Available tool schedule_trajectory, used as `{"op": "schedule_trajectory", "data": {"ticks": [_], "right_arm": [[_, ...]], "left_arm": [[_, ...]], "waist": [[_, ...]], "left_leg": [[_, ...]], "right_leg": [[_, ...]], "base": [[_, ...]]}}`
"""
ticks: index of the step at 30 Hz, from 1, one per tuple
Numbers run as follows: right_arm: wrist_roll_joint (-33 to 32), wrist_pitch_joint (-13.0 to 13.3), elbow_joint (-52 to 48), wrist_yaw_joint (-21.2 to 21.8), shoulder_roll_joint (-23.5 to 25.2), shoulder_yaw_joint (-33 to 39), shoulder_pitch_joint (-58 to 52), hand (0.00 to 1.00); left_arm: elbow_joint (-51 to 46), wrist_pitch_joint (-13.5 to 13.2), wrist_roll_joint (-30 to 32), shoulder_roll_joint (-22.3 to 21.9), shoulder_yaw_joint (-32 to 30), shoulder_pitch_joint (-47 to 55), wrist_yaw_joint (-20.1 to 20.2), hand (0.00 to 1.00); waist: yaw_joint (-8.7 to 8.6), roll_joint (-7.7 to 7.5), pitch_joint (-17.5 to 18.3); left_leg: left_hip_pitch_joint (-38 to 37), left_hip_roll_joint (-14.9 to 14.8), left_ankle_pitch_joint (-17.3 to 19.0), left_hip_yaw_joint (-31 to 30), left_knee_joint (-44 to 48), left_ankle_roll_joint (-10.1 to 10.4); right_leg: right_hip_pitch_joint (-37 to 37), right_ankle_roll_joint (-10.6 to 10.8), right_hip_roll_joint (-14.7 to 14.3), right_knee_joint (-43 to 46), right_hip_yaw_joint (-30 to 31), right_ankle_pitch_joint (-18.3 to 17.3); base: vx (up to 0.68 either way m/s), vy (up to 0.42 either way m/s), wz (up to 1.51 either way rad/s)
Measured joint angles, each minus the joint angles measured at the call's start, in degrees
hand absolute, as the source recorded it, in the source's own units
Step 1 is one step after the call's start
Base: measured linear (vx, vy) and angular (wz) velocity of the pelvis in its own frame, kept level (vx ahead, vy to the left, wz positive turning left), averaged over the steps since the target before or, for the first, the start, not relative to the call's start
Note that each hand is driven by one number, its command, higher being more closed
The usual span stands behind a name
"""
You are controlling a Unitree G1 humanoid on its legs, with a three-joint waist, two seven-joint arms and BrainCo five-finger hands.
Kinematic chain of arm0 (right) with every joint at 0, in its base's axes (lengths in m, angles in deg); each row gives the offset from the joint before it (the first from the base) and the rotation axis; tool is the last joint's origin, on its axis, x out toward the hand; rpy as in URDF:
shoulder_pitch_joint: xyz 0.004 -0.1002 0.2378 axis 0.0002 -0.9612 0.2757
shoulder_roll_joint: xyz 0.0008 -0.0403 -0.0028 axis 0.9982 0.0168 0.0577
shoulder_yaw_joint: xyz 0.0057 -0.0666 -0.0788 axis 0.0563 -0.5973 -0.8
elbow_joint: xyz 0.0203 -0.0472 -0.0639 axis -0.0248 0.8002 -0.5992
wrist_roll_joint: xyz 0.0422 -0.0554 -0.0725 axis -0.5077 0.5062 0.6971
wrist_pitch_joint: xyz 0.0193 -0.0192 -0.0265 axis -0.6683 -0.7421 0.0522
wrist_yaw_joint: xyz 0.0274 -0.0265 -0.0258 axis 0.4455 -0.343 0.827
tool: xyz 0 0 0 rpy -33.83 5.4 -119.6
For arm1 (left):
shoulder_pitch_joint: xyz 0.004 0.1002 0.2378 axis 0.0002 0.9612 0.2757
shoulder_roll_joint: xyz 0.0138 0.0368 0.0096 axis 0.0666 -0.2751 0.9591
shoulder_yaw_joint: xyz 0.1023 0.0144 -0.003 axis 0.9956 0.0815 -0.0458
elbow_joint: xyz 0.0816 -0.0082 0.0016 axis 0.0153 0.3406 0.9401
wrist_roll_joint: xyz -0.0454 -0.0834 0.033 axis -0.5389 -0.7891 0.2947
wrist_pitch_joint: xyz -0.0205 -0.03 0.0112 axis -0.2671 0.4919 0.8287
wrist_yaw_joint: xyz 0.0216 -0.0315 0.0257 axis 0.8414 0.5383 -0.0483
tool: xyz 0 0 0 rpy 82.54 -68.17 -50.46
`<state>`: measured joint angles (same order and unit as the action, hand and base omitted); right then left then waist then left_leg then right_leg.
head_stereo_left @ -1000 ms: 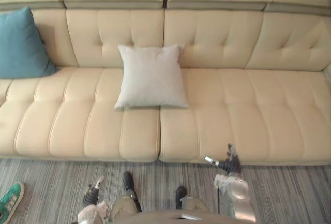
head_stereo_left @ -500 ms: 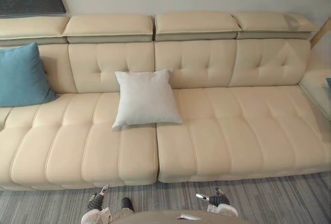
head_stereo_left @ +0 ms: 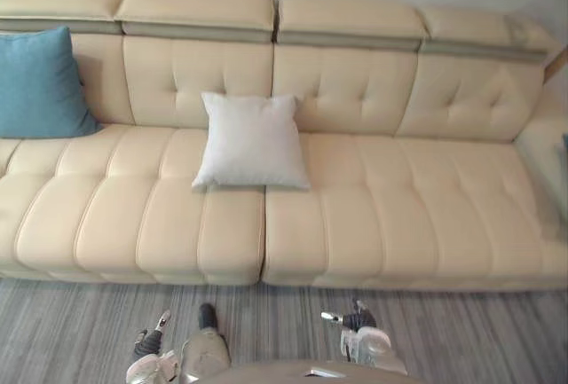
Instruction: Pick up cushions and gather them together orderly.
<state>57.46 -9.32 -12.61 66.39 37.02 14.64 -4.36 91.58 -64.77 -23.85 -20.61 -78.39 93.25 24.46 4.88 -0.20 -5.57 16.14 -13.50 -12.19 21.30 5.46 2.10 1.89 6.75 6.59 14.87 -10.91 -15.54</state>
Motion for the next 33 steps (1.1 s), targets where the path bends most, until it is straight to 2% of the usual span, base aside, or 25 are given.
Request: {"op": "schedule_trajectory", "data": {"ticks": [1,2,3,4,5,6,7,8,10,11,12,13,15,16,18,22,23,28,29,30,32,33], "right_arm": [[-0.02,-0.18,0.02,-0.45,-0.92,0.07,-1.12,0.0],[-0.03,-0.76,0.01,-0.67,-1.42,0.06,-2.76,0.0],[-0.08,-0.98,-0.33,-0.72,-1.56,0.34,-3.13,0.0],[-0.09,-1.03,-1.06,-0.83,-1.12,0.68,-2.95,0.0],[-0.2,-1.02,-1.92,-1.13,-0.8,1.42,-2.95,0.0],[-0.34,-1.06,-1.93,-1.65,-0.7,1.93,-3.21,0.0],[-0.59,-1.06,-1.95,-1.85,-0.66,2.05,-3.68,0.0],[-0.6,-1.05,-2.03,-1.85,-0.56,2.15,-3.9,0.0],[-0.67,-1.08,-2.05,-1.83,0.09,2.84,-4.55,0.0],[-0.7,-1.08,-2.13,-1.82,0.42,3.07,-4.61,0.0],[-0.72,-1.08,-2.1,-1.77,0.55,3.91,-4.37,0.0],[-1.14,-1.11,-2.03,-1.56,2.9,4.61,-5.0,0.0],[-1.18,-1.17,-1.88,-1.4,3.08,4.68,-5.48,0.0],[-1.18,-1.09,-1.94,-1.57,3.1,5.16,-5.53,0.0],[-1.17,-1.23,-1.76,-1.56,3.08,5.13,-5.68,0.0],[-1.08,-1.12,-1.88,-1.81,3.16,6.53,-5.52,0.0],[-1.08,-1.11,-1.87,-1.85,3.16,6.55,-5.46,0.0],[-1.08,-1.12,-1.93,-1.9,3.04,6.51,-5.06,0.0],[-1.07,-1.14,-1.91,-1.9,2.93,6.37,-4.77,0.0],[-1.06,-1.08,-1.8,-1.86,2.53,6.12,-4.32,0.0],[-1.01,-1.11,-1.3,-1.89,2.22,6.14,-3.2,0.0],[-0.93,-1.09,0.32,-1.88,1.14,5.77,-2.36,0.0]], "left_arm": [[0.33,0.17,-0.02,-1.09,0.77,-0.27,-0.19,0.0],[0.1,0.18,-0.02,-1.7,1.38,-0.21,-0.43,0.0],[-0.6,0.18,-0.03,-2.06,1.96,-0.09,-0.68,0.0],[-1.52,0.16,-0.03,-1.62,2.12,-0.29,-0.85,0.0],[-1.87,0.13,0.0,-0.89,2.13,-1.18,-0.85,0.0],[-1.97,0.12,0.02,-0.87,2.11,-1.65,-0.81,0.0],[-1.94,0.13,0.07,-1.4,2.11,-1.61,-0.87,0.0],[-1.94,0.13,0.08,-1.49,2.12,-1.61,-0.82,0.0],[-1.89,0.17,0.14,-1.99,2.03,-1.86,-0.57,0.0],[-1.99,0.17,0.1,-2.61,2.01,-1.97,-0.41,0.0],[-2.11,0.16,0.16,-2.55,2.06,-2.11,-0.22,0.0],[-2.53,0.2,1.12,-0.73,2.45,-1.62,0.19,0.0],[-2.43,0.31,1.2,-0.23,2.59,-1.41,0.23,0.0],[-2.34,0.34,1.26,-0.14,3.3,-1.41,0.2,0.0],[-1.87,0.34,1.53,0.05,4.49,-1.32,0.22,0.0],[-0.51,0.39,2.71,-0.18,4.53,-1.14,0.27,0.0],[0.13,0.41,3.41,-0.35,4.68,-1.31,0.33,0.0],[1.53,0.4,4.58,-0.22,5.78,-2.14,0.65,0.0],[1.6,0.4,5.0,0.18,7.0,-2.44,0.93,0.0],[1.86,0.4,5.19,0.22,7.01,-2.56,1.08,0.0],[2.81,0.41,5.42,0.29,7.36,-3.37,1.53,0.0],[3.35,0.42,6.18,0.76,9.98,-3.76,1.66,0.0]], "waist": [[-0.4,2.14,-0.71],[-0.41,3.23,-0.5],[-0.55,3.1,-0.48],[-0.85,1.57,-0.61],[-0.96,0.51,-1.25],[-1.21,0.11,-1.43],[-1.69,0.11,-1.42],[-2.01,0.13,-1.41],[-1.74,0.21,-1.45],[-1.82,0.8,-1.25],[-1.94,0.1,-1.56],[-3.1,-2.73,-0.16],[-3.16,-3.8,0.58],[-3.67,-3.73,0.61],[-3.62,-3.4,0.81],[-3.78,-2.89,1.64],[-3.93,-2.43,1.91],[-4.1,-2.32,1.9],[-4.61,-2.04,1.87],[-4.65,-1.75,1.83],[-4.65,-1.18,1.03],[-5.3,0.05,0.27]], "left_leg": [[-0.21,-0.54,-1.06,-1.39,-1.25,0.67],[-0.59,-0.73,-0.53,-1.61,-1.96,1.02],[-0.99,-0.48,1.77,-1.36,-2.71,2.95],[-0.77,0.57,6.02,-0.56,-2.37,5.27],[0.48,1.2,6.71,-1.22,2.95,3.73],[1.11,1.44,7.78,-2.64,10.98,2.23],[0.69,1.61,12.9,-4.45,17.91,1.31],[0.55,1.61,15.93,-5.37,20.37,1.53],[-0.55,1.73,25.45,-9.26,27.35,3.03],[-0.73,2.18,26.92,-9.61,26.95,2.25],[-1.03,2.79,27.11,-9.38,26.84,1.9],[-2.42,5.6,25.63,-7.88,21.98,0.22],[-3.51,6.82,24.17,-6.84,18.81,-0.41],[-4.21,7.91,23.3,-6.51,16.57,-0.55],[-4.74,8.61,22.39,-5.82,14.8,-0.73],[-6.89,8.62,21.4,-3.68,12.41,-0.25],[-7.83,8.34,21.22,-2.55,11.65,0.05],[-10.42,5.24,22.15,3.21,12.05,1.2],[-11.04,3.99,22.78,6.37,12.27,1.79],[-11.57,3.49,23.32,7.85,11.65,2.29],[-12.99,3.04,23.52,10.35,10.08,2.21],[-15.03,0.97,22.12,16.71,9.48,1.46]], "right_leg": [[0.14,-0.3,-0.86,0.4,-1.34,0.46],[-0.18,-0.54,-1.07,1.55,-2.33,0.32],[-0.6,-0.85,-0.71,1.89,-2.85,0.18],[-1.18,-1.37,1.28,1.44,-3.65,0.67],[-1.87,-1.21,2.71,1.87,-3.9,1.08],[-2.26,-0.94,3.53,2.17,-3.85,1.49],[-2.42,-0.58,3.9,2.49,-3.72,1.75],[-2.65,-0.35,4.02,2.63,-3.67,1.94],[-4.58,0.81,4.07,3.44,-1.27,3.02],[-4.98,1.4,3.84,3.61,-0.49,3.35],[-5.05,1.76,3.94,3.42,0.21,3.65],[-5.38,0.32,5.38,0.9,1.44,5.61],[-5.84,-0.44,5.56,-0.5,1.21,7.5],[-5.87,-0.98,5.63,-1.68,0.94,8.81],[-5.83,-1.2,5.96,-2.84,1.39,9.67],[-5.83,-0.42,5.39,-5.1,4.19,11.06],[-5.99,-0.74,4.79,-5.74,5.38,11.28],[-8.23,-2.5,1.22,-6.56,12.68,13.2],[-9.3,-2.56,0.13,-7.52,13.46,15.46],[-10.32,-4.95,-0.47,-8.66,11.23,17.08],[-11.12,-12.17,-0.23,-10.38,5.32,17.52],[-12.1,-13.69,2.73,-8.84,-6.92,17.32]], "base": [[-0.28,-0.081,0.28],[-0.28,-0.06,0.28],[-0.27,0.007,0.17],[-0.19,0.039,0.14],[-0.21,0.064,0.16],[-0.17,0.078,0.09],[-0.17,0.096,0.05],[-0.12,0.119,-0.08],[-0.1,0.224,-0.36],[-0.1,0.308,-0.42],[-0.07,0.203,-0.3],[-0.08,0.224,-0.25],[-0.07,0.099,-0.18],[-0.09,0.076,-0.07],[-0.09,0.057,-0.11],[-0.06,-0.004,-0.36],[-0.04,-0.033,-0.59],[-0.01,-0.034,-0.92],[-0.01,-0.018,-1.31],[-0.02,-0.02,-1.58],[-0.01,0.013,-1.74],[0.05,0.006,-1.87]]}}
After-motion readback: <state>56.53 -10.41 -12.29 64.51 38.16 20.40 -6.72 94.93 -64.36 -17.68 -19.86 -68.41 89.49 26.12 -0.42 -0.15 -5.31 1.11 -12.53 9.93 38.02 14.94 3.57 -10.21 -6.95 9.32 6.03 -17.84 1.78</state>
